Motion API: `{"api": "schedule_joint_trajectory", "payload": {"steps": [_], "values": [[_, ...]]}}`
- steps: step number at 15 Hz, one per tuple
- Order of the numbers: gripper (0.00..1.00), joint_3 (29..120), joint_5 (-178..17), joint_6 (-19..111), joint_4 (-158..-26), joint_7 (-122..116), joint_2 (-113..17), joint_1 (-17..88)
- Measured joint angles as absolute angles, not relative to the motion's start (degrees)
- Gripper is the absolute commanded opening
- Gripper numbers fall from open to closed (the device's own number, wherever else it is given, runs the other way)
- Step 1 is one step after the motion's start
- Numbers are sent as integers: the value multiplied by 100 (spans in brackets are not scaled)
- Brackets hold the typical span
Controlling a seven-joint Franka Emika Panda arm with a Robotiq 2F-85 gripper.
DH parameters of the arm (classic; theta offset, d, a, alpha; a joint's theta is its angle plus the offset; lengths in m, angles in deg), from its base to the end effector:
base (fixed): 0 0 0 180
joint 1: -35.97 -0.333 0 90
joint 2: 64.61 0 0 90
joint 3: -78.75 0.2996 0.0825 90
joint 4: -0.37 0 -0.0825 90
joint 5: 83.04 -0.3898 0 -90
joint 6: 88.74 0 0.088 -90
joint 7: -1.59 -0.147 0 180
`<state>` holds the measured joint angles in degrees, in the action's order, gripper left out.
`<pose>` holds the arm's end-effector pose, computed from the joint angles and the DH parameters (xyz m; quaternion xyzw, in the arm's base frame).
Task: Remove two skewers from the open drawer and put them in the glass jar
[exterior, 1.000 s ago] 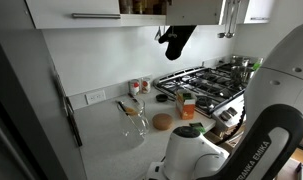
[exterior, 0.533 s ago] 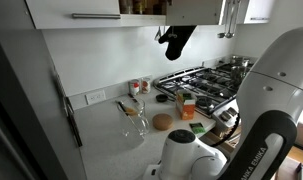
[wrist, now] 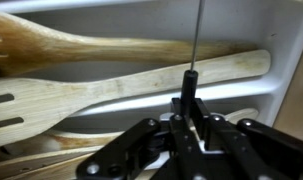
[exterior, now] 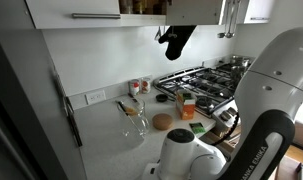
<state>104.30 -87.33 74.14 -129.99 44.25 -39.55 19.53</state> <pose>0.4033 0.3797 0.1386 -0.7723 -0.6212 -0.0830 0.1033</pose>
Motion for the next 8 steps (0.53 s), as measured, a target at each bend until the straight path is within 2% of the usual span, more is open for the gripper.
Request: {"api": "schedule_joint_trajectory", "payload": {"steps": [4,8], "values": [[4,10922,-8792,7404,-13018,4439,-4080,2408],[4,11937,-9414,7310,-13057,4670,-4507,3262]]}}
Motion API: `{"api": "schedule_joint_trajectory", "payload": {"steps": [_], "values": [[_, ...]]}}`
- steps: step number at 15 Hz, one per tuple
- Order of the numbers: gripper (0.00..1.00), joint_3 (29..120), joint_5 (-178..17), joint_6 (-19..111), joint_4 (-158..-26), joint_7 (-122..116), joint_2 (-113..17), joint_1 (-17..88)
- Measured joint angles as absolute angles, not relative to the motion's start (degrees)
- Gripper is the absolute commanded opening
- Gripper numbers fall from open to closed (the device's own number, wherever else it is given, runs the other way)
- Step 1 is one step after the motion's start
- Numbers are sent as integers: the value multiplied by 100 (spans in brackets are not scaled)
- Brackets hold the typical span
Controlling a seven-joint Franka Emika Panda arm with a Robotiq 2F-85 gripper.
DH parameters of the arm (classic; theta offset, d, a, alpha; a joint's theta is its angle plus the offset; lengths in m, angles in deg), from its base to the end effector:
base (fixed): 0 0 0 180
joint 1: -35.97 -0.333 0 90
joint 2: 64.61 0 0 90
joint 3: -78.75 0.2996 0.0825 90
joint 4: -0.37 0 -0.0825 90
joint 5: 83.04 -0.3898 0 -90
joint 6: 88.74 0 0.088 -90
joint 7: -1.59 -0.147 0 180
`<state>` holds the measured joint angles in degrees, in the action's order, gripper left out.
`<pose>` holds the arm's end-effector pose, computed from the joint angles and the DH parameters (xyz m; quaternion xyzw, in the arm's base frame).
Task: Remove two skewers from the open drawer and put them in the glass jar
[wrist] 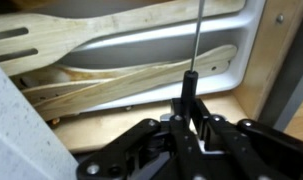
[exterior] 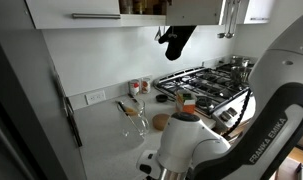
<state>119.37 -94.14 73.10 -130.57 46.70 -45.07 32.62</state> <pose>0.4063 0.3975 0.2074 -0.7751 -0.6006 -0.1303 0.1471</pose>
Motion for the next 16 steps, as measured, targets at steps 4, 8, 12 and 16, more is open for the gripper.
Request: {"api": "schedule_joint_trajectory", "payload": {"steps": [4,8,12,16], "values": [[15,12543,-9910,7018,-13065,4918,-5043,3816],[4,12543,-9936,6977,-13093,4920,-5115,3821],[4,12570,-10030,7040,-12936,4958,-5149,3854],[4,12983,-10854,7055,-12671,5418,-5479,4235]]}}
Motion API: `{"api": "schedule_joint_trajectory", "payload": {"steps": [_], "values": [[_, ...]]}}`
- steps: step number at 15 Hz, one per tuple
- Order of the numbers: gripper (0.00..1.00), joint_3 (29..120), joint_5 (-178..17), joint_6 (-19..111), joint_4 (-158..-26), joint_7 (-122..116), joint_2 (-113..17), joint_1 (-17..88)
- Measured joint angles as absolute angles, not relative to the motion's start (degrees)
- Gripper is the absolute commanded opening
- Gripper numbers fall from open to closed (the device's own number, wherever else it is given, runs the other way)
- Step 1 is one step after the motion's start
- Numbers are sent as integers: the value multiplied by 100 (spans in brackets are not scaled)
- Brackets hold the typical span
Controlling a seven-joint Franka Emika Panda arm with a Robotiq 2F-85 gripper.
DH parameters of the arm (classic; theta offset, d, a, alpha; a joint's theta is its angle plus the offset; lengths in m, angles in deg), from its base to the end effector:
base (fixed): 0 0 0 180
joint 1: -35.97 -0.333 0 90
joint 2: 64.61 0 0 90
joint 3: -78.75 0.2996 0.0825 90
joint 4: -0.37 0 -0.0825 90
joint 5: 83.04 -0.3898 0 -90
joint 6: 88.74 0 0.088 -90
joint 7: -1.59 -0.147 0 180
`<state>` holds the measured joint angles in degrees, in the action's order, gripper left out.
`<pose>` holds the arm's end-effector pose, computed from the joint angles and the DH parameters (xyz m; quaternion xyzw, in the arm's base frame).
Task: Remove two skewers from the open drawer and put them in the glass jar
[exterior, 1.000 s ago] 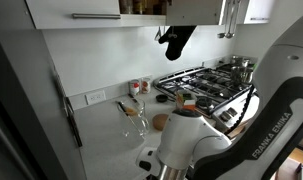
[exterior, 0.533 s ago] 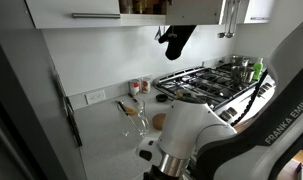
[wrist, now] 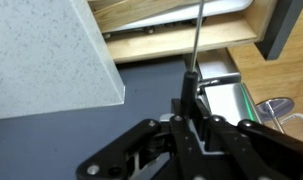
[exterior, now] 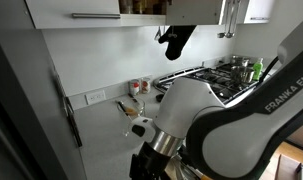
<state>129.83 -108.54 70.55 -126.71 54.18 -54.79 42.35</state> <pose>0.4346 0.4084 0.3174 -0.7717 -0.5722 -0.2196 0.1700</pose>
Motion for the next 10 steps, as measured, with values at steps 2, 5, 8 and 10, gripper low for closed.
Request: {"api": "schedule_joint_trajectory", "payload": {"steps": [2,5,8,10], "values": [[15,13196,-11474,7100,-12531,5761,-5730,4450],[15,13274,-11987,7422,-12410,6037,-6055,4615],[4,13279,-12021,7424,-12416,6040,-6110,4637],[4,13278,-12021,7559,-12396,6040,-6085,4633]]}}
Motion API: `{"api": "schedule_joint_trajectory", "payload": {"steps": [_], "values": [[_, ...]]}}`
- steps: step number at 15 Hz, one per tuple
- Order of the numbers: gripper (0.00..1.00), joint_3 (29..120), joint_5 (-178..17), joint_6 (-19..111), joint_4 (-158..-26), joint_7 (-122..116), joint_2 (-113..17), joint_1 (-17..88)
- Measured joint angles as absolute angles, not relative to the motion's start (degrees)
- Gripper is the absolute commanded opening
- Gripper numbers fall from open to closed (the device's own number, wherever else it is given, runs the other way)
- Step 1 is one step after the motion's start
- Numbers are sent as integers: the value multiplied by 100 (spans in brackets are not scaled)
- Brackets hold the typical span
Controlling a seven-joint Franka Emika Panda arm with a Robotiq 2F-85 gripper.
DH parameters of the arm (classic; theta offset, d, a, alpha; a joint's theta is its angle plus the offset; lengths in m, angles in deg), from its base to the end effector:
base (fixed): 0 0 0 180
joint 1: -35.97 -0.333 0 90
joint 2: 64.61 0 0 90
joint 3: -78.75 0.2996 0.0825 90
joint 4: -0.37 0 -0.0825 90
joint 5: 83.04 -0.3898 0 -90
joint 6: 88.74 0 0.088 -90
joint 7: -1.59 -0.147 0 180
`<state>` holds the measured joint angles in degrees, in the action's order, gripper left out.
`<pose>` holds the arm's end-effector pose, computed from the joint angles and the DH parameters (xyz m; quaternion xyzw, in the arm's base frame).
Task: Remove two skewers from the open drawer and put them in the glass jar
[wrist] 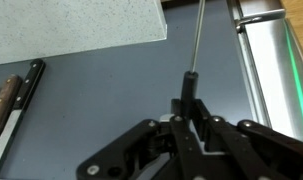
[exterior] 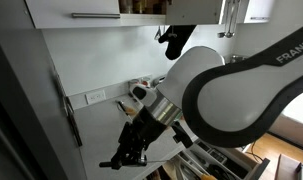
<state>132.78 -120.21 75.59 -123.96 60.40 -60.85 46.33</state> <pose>0.4630 0.3991 0.3923 -0.7694 -0.5255 -0.3243 0.1631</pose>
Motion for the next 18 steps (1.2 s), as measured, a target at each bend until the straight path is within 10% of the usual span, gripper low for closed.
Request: {"api": "schedule_joint_trajectory", "payload": {"steps": [18], "values": [[15,13638,-11565,11419,-10986,6836,-5098,4870]]}}
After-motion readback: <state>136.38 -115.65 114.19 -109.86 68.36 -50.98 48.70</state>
